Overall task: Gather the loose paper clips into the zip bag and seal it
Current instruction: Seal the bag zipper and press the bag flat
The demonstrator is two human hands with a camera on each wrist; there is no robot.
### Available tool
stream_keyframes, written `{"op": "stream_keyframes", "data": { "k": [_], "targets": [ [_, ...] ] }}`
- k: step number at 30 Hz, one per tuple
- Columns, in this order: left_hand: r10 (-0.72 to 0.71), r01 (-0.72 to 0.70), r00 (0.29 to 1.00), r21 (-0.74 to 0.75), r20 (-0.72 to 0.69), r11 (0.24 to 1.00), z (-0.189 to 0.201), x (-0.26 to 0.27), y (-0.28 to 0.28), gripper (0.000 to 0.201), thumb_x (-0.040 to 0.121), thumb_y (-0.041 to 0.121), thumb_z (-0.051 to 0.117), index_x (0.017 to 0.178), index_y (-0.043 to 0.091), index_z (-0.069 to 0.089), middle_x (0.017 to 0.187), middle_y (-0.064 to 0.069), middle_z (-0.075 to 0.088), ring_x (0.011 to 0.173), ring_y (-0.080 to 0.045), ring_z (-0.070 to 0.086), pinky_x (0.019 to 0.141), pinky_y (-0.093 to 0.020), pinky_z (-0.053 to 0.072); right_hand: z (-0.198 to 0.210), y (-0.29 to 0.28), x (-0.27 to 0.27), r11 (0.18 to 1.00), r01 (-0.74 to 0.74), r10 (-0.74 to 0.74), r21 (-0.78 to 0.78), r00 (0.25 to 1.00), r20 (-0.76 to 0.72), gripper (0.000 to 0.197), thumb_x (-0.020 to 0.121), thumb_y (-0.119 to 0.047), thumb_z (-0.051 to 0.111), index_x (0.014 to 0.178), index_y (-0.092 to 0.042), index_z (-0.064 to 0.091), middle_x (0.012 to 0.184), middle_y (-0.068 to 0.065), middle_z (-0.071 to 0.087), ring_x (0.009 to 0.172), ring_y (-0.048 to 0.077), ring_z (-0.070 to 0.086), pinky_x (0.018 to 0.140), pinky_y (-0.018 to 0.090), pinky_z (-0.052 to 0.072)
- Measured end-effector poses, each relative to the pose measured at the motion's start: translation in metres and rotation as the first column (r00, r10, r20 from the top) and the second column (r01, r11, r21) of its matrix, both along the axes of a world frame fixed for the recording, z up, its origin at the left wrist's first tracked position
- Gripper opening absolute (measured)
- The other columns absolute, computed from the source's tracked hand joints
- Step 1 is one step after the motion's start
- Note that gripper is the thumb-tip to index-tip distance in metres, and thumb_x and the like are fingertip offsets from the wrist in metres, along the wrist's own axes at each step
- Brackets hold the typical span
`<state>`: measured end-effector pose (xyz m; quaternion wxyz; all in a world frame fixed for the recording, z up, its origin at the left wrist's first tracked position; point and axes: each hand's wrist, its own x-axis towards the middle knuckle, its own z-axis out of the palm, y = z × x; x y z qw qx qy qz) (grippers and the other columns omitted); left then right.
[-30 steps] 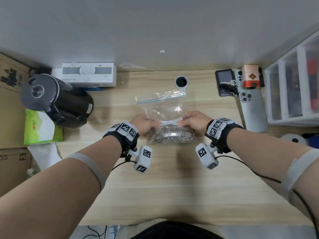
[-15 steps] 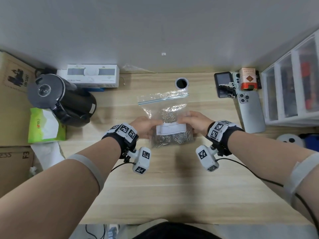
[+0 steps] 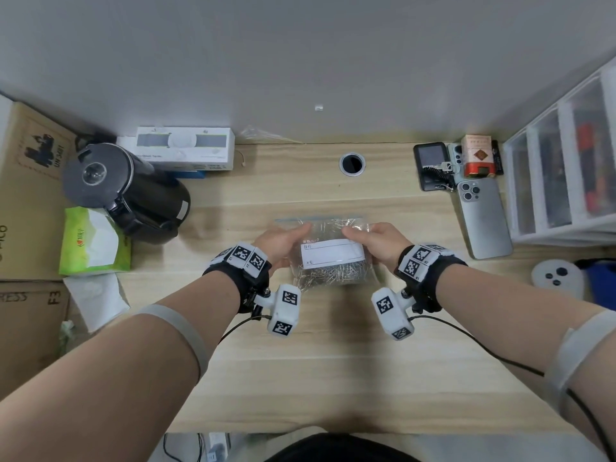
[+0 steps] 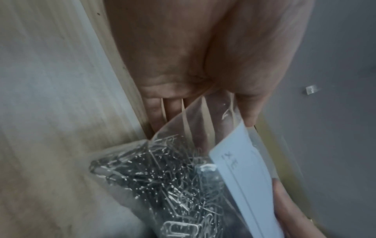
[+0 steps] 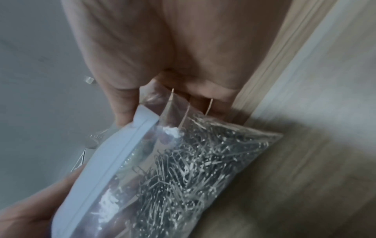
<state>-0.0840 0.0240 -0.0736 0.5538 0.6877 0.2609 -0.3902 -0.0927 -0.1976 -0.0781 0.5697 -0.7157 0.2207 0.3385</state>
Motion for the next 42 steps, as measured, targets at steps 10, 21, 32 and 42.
{"op": "stream_keyframes", "data": {
  "k": [10, 21, 32, 42],
  "targets": [
    [0.067, -0.063, 0.997, 0.117, -0.027, 0.991, -0.007, 0.010, 0.002, 0.095, 0.063, 0.075, 0.058, 0.126, 0.005, 0.063, 0.115, -0.014, 0.071, 0.109, -0.031, 0.066, 0.103, -0.048, 0.048, 0.005, 0.001, -0.001, 0.992, 0.109, -0.104, -0.069, 0.992, 0.070, 0.051, 0.088, -0.045, 0.064, 0.059, -0.003, 0.062, 0.048, 0.008, 0.062, 0.051, 0.026, 0.058, 0.054, 0.025, 0.045],
    [0.031, -0.051, 0.987, 0.126, 0.159, 0.991, -0.010, 0.009, 0.005, 0.088, 0.055, 0.092, 0.059, 0.095, 0.015, 0.077, 0.100, -0.008, 0.077, 0.098, -0.027, 0.073, 0.100, -0.048, 0.051, 0.017, 0.005, -0.004, 0.987, 0.159, -0.149, -0.027, 0.963, 0.225, 0.072, 0.070, -0.058, 0.076, 0.072, 0.012, 0.055, 0.062, 0.026, 0.056, 0.053, 0.025, 0.049, 0.052, 0.033, 0.041],
    [0.048, -0.021, 0.930, -0.079, 0.364, 0.997, 0.054, 0.017, 0.000, 0.030, 0.105, 0.023, 0.043, 0.124, 0.029, 0.065, 0.130, 0.002, 0.065, 0.123, -0.014, 0.057, 0.104, -0.034, 0.039, 0.048, 0.006, 0.009, 0.990, 0.130, -0.142, 0.058, 0.919, 0.368, 0.024, 0.090, -0.026, 0.065, 0.112, -0.028, 0.058, 0.108, 0.012, 0.068, 0.097, 0.036, 0.066, 0.084, 0.050, 0.056],
    [0.097, -0.071, 0.958, -0.105, 0.270, 0.992, 0.047, 0.014, 0.005, 0.029, 0.095, 0.018, 0.056, 0.122, 0.023, 0.065, 0.120, 0.002, 0.072, 0.117, -0.009, 0.061, 0.094, -0.029, 0.039, 0.045, 0.008, 0.014, 0.994, 0.083, -0.102, 0.066, 0.926, 0.364, 0.013, 0.092, -0.016, 0.063, 0.096, -0.025, 0.054, 0.111, 0.006, 0.069, 0.092, 0.023, 0.064, 0.077, 0.030, 0.050]
  ]
}}
